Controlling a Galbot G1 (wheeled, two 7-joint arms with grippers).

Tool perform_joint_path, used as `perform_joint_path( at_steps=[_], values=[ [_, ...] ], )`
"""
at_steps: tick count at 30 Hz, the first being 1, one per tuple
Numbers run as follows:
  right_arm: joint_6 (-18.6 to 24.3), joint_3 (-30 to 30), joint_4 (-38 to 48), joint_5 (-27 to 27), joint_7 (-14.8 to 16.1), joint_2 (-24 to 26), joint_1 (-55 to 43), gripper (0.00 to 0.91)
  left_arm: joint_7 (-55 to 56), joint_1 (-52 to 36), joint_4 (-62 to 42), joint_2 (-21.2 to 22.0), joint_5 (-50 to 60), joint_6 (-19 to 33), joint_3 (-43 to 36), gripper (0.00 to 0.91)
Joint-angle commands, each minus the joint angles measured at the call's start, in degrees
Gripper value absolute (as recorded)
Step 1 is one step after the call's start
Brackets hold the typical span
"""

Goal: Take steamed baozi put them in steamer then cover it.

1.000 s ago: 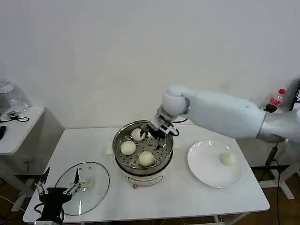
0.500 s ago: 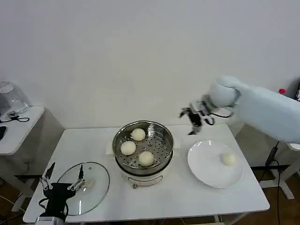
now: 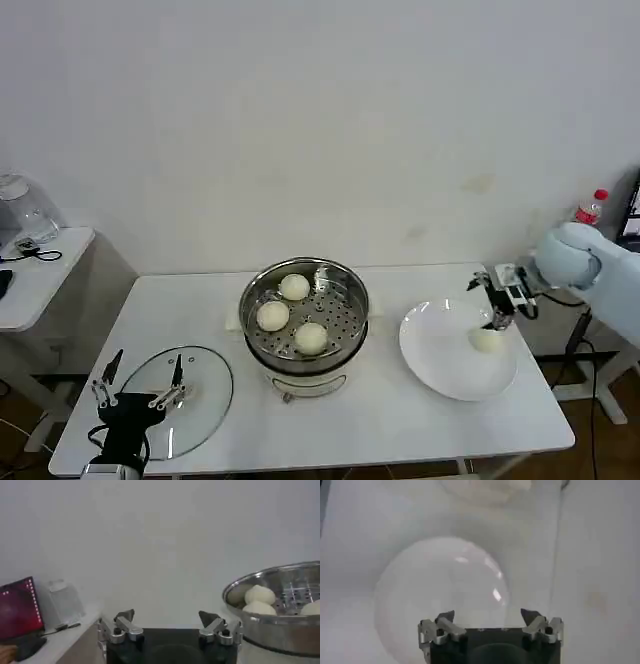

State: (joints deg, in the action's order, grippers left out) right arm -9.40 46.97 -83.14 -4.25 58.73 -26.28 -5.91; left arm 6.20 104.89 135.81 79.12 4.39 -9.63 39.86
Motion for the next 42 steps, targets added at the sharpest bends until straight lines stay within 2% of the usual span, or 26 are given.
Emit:
perform_joint_path(
  at_steps=[1, 12, 29, 37, 42],
  values=[
    [2.1, -16.1, 8.9, -7.6, -0.4, -0.2, 18.5, 0.907, 0.0, 0.4, -0.1, 0.2, 0.2, 0.0, 0.0, 0.907],
    [3.3, -17.4, 18.7, -9.5, 0.4, -8.4, 18.0, 0.907, 0.0, 0.7, -0.4, 0.5, 0.4, 0.0, 0.5, 0.907],
    [4.2, -17.7, 26.1, -11.3, -0.4, -15.8, 17.6, 0.907, 0.0, 0.9, -0.6, 0.6, 0.3, 0.0, 1.0, 0.907],
    [4.2, -17.9, 27.8, -13.3, -0.5, -17.2, 17.0, 0.907, 0.0, 0.7, -0.7, 0.6, 0.3, 0.0, 1.2, 0.907],
    [4.1, -18.3, 28.7, -14.1, -0.3, -17.6, 16.8, 0.806, 0.0, 0.7, -0.7, 0.7, 0.3, 0.0, 1.2, 0.907]
  ],
)
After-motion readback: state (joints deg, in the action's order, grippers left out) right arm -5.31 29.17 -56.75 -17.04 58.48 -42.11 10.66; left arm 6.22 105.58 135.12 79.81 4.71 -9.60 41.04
